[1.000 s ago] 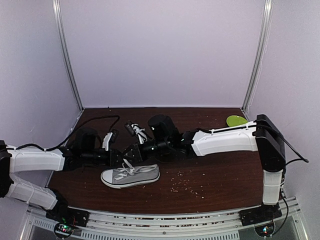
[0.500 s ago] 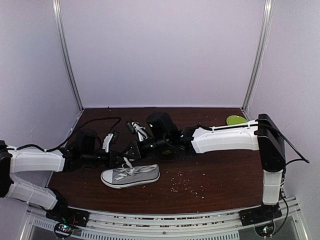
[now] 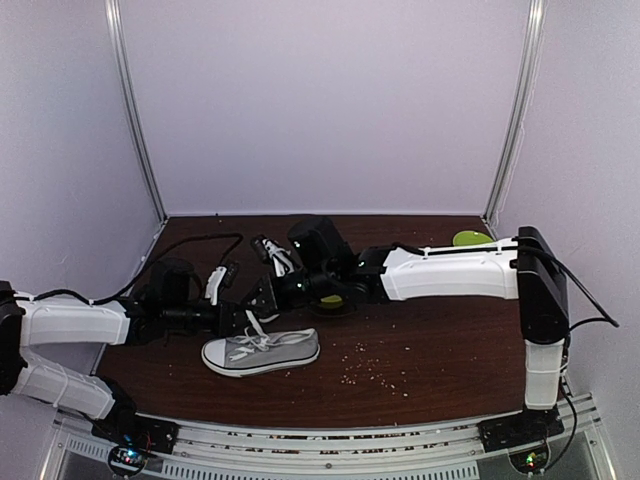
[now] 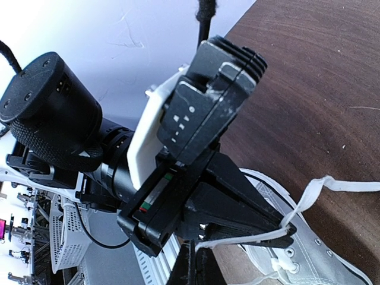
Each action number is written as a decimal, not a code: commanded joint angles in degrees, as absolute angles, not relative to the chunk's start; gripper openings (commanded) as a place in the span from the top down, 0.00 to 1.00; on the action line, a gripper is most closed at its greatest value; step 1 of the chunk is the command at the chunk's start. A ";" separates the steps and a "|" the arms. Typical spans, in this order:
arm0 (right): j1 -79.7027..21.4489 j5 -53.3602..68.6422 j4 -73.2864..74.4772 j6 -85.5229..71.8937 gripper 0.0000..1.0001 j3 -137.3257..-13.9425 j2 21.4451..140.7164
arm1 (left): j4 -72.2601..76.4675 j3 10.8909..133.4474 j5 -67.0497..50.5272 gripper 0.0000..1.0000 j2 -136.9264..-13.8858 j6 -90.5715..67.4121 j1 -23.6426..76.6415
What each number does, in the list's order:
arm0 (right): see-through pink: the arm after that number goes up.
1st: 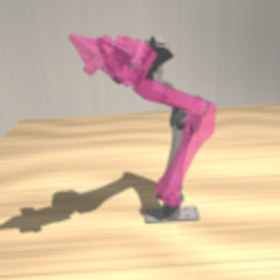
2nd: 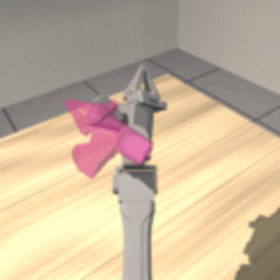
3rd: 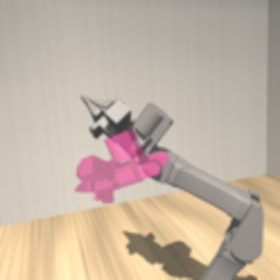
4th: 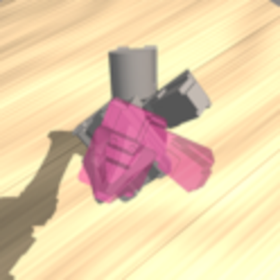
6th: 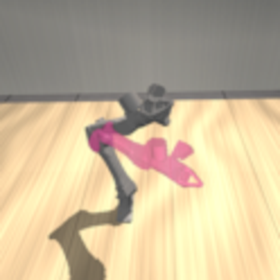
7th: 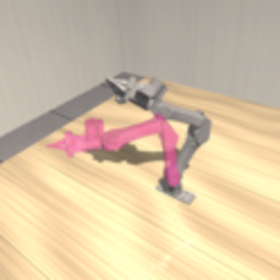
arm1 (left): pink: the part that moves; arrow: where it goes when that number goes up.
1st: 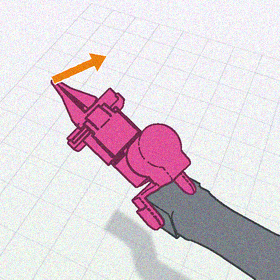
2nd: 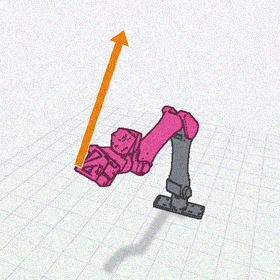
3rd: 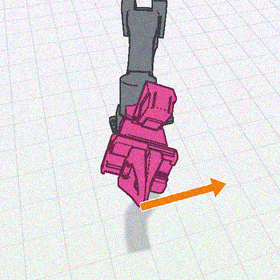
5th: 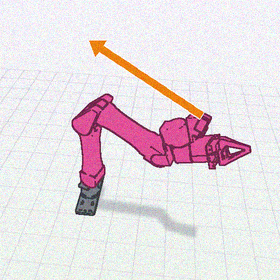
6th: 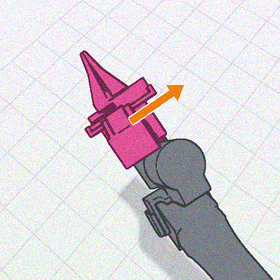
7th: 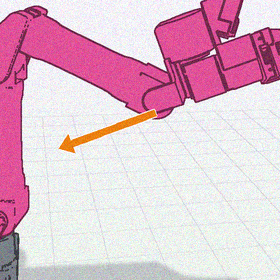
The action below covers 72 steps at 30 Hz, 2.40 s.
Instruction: Tie the shoes
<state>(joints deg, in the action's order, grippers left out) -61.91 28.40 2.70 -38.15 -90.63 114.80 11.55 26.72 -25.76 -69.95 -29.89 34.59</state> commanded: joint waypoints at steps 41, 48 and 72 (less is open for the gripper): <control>-61.88 27.95 -12.53 -28.15 1.00 -82.46 124.40 | 7.64 26.31 -25.07 1.00 -64.25 -32.11 34.27; -61.73 26.37 -10.09 -27.38 1.00 -86.55 127.00 | 9.46 27.37 -30.11 1.00 -66.63 -31.32 34.24; -58.57 37.04 -24.43 -35.03 1.00 -89.08 131.89 | 3.04 28.40 -27.10 0.58 -67.42 -30.47 34.20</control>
<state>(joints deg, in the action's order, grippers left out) -59.72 36.75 -17.85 -33.04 -86.19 130.54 5.85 27.88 -23.94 -69.91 -31.44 33.17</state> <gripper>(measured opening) 0.008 0.365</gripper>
